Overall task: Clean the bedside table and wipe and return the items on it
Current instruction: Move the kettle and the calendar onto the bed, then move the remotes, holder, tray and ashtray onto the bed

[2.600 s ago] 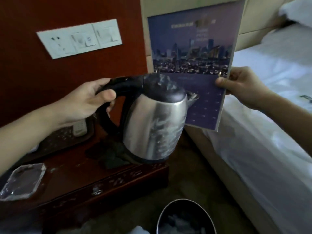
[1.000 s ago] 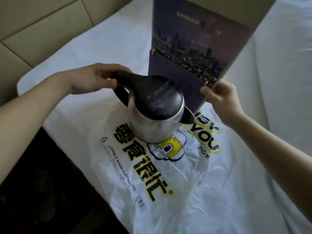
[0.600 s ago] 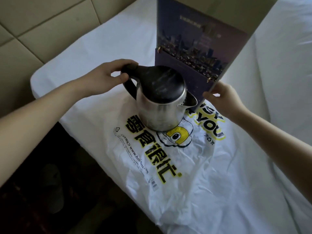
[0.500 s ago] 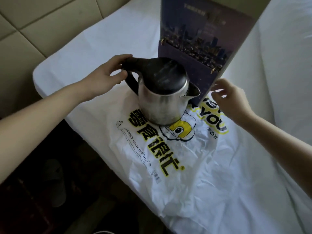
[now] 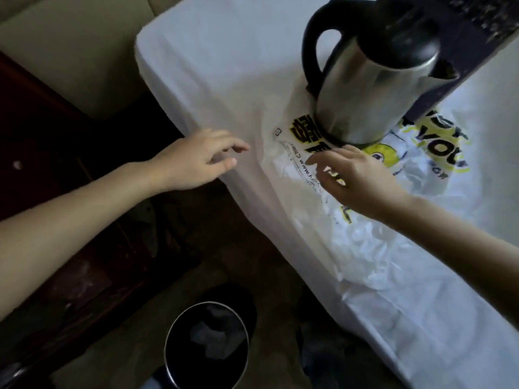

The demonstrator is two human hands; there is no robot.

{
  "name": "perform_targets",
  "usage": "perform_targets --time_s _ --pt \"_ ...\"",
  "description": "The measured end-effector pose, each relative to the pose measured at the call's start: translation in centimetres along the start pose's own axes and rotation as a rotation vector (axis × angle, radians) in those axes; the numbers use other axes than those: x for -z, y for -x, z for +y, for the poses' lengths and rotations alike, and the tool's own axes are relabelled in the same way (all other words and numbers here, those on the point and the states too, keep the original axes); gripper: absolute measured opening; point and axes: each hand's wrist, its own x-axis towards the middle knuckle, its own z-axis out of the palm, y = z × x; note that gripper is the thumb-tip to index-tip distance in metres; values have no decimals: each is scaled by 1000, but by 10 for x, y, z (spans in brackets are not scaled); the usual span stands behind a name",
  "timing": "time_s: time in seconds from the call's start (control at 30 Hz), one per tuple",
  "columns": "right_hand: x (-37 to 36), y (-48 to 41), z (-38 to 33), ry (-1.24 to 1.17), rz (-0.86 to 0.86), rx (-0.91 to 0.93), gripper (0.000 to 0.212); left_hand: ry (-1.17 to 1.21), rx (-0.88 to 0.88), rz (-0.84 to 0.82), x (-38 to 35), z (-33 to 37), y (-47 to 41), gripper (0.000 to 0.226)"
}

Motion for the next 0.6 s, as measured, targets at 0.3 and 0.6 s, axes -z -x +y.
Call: perform_targets --time_s 0.3,0.6 --pt "-101 -68 -157 196 -174 279 47 -461 356 70 -17 -103 174 62" --pt "-215 -125 -336 141 -263 407 55 -444 732 192 -23 -202 355 60"
